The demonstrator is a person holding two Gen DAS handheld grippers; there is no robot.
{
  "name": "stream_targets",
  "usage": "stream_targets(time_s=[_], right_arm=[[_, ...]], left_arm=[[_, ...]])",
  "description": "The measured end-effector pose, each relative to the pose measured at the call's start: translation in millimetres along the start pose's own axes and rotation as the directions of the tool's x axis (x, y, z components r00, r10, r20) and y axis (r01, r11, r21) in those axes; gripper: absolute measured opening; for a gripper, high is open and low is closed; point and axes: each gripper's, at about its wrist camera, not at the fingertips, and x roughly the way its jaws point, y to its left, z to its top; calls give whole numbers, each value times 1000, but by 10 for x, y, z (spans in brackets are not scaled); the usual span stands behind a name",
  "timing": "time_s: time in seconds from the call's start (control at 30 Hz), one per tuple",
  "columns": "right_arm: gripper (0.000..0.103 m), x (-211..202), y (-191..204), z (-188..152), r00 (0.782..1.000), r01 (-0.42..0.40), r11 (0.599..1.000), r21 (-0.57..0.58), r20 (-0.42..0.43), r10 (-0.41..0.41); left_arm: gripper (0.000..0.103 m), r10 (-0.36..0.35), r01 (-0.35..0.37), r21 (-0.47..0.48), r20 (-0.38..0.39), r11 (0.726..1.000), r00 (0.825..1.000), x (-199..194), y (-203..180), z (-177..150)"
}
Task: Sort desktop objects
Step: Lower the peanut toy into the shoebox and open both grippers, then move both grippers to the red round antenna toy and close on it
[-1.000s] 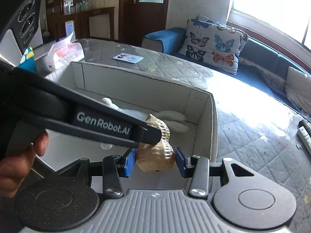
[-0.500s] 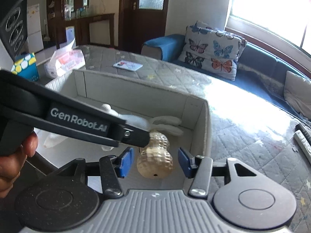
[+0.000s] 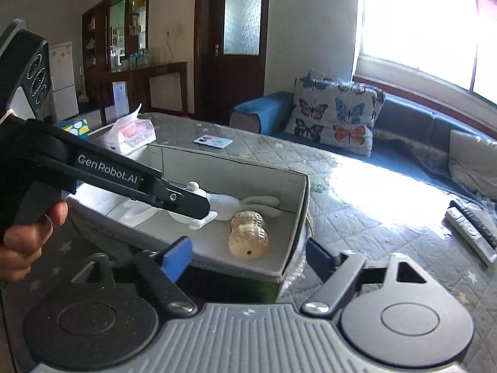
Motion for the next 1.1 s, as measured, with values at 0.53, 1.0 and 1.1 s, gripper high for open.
stream_targets(time_s=[0.53, 1.0, 1.1], right_arm=[[103, -428, 322, -423, 993, -95, 990, -101, 62, 101], [103, 74, 574, -518, 979, -198, 969, -149, -70, 189], [103, 131, 594, -525, 977, -207, 966, -155, -86, 195]], left_arm=[[34, 8, -8, -1, 0, 1000, 1000, -264, -88, -515], [34, 9, -11, -87, -19, 996, 1000, -256, 156, -627], [34, -2, -1, -90, -25, 996, 1000, -227, 156, -647]])
